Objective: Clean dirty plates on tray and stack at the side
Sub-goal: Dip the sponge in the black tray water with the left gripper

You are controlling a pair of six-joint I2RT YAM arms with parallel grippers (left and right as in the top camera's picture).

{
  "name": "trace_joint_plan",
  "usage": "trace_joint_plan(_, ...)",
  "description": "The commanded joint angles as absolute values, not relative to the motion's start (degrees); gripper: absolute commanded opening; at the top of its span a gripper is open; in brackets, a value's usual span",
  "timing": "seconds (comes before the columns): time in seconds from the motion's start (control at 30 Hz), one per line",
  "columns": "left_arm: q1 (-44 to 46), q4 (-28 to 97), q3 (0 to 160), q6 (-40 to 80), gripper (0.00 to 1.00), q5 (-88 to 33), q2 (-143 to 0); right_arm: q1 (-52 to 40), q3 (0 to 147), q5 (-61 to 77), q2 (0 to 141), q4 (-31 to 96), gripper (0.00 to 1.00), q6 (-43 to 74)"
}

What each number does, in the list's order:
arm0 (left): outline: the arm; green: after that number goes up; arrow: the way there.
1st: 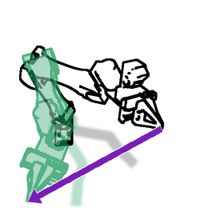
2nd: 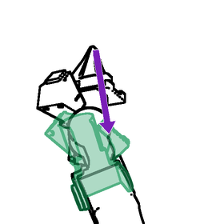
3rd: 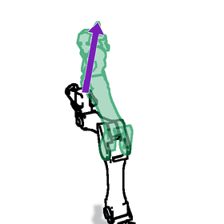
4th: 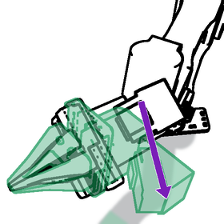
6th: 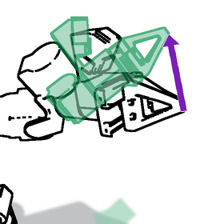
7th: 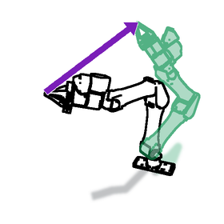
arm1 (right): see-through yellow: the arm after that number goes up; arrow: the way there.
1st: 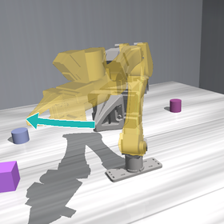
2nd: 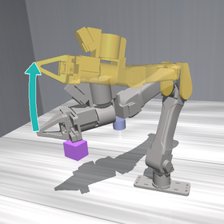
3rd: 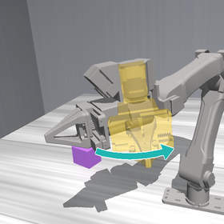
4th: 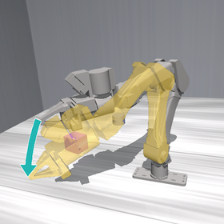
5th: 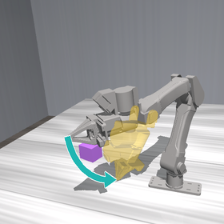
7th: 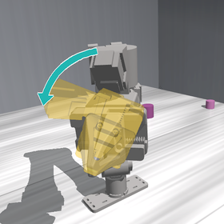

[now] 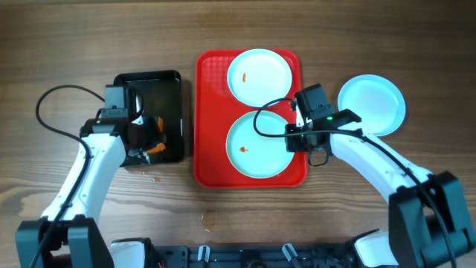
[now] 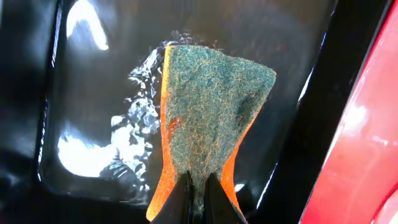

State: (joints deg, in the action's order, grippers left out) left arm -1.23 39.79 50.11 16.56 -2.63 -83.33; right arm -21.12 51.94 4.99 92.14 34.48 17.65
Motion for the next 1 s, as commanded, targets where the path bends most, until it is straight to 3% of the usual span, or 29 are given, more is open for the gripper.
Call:
trace_joint_plan(0.0,-1.34,36.32,48.10,15.20,0.04,-0.58,-84.90,-21.39,52.90,6.79,94.56,33.85,0.04,16.56)
trace_joint_plan(0.33,-1.34,27.90,41.47,15.25,0.04,-0.58,-91.35,-21.39,52.90,7.14,95.26,33.06,0.04,16.49)
trace_joint_plan(0.67,0.27,44.64,57.45,17.10,0.04,-10.07,-83.55,-21.39,52.90,7.09,95.26,33.26,0.04,16.56)
trace_joint_plan(0.8,6.50,45.69,59.96,18.11,0.04,-15.84,-80.14,-21.39,52.90,7.03,95.29,33.21,0.04,17.74)
trace_joint_plan(0.97,18.79,44.40,59.90,28.42,0.04,-16.49,-81.14,-21.39,52.90,7.05,95.29,33.19,0.04,19.70)
